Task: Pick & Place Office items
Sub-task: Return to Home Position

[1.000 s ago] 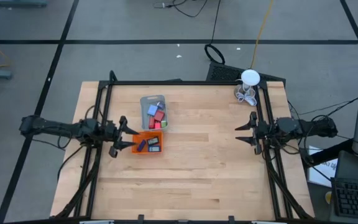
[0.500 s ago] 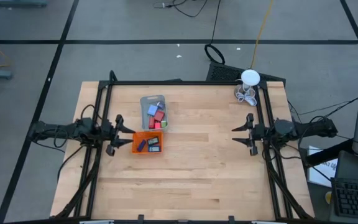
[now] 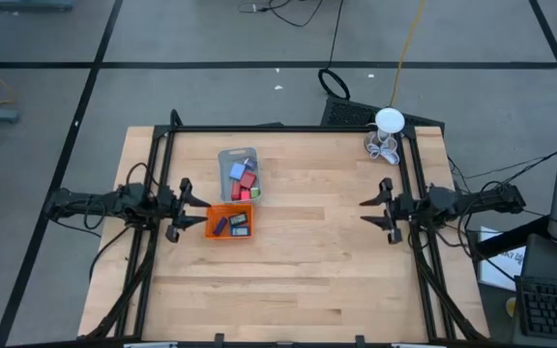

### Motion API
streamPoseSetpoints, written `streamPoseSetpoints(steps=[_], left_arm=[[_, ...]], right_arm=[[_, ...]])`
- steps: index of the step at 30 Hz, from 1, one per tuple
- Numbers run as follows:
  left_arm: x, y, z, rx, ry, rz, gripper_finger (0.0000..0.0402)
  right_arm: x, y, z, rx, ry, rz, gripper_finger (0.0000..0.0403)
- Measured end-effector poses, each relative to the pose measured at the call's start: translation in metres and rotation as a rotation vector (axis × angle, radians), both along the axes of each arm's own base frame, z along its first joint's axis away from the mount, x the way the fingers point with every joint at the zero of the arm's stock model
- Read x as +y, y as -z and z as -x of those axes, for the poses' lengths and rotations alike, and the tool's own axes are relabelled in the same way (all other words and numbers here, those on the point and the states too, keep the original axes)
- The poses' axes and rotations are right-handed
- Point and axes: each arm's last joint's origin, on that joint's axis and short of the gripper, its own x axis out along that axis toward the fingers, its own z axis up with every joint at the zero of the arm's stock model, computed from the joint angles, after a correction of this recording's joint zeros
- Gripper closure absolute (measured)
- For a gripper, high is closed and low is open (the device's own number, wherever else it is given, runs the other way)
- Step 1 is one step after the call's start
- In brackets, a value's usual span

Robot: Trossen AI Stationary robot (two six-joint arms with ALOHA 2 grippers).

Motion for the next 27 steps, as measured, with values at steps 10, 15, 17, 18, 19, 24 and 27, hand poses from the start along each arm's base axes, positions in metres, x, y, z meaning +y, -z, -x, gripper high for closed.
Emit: streamPoseSetpoints(steps=[10,15,17,18,19,24,27], left_arm=[[0.0,0.0008,-0.0001,0.007,0.0,-0.001,0.019],[0.0,0.0008,-0.0001,0.007,0.0,0.001,0.0182],[0.0,0.0008,-0.0001,0.007,0.0,0.0,0.0181],[0.0,0.0008,-0.0001,0.007,0.0,0.0,0.0182],[0.0,0.0007,-0.0001,0.007,0.0,0.001,0.0183],[0.0,0.0008,-0.0001,0.007,0.0,0.001,0.0193],[0.0,0.0007,-0.0001,0.007,0.0,0.003,0.02]], right_arm=[[0.0019,0.0076,-0.0007,0.075,-0.058,0.037,0.0237],[0.002,0.0078,-0.0009,0.076,-0.058,0.05,0.0237],[0.002,0.0077,-0.0009,0.075,-0.058,0.049,0.0236],[0.002,0.0077,-0.0009,0.075,-0.058,0.051,0.0236],[0.002,0.0077,-0.0009,0.075,-0.058,0.051,0.0237],[0.002,0.0074,-0.0009,0.072,-0.057,0.05,0.0237],[0.002,0.0074,-0.0009,0.072,-0.057,0.049,0.0236]])
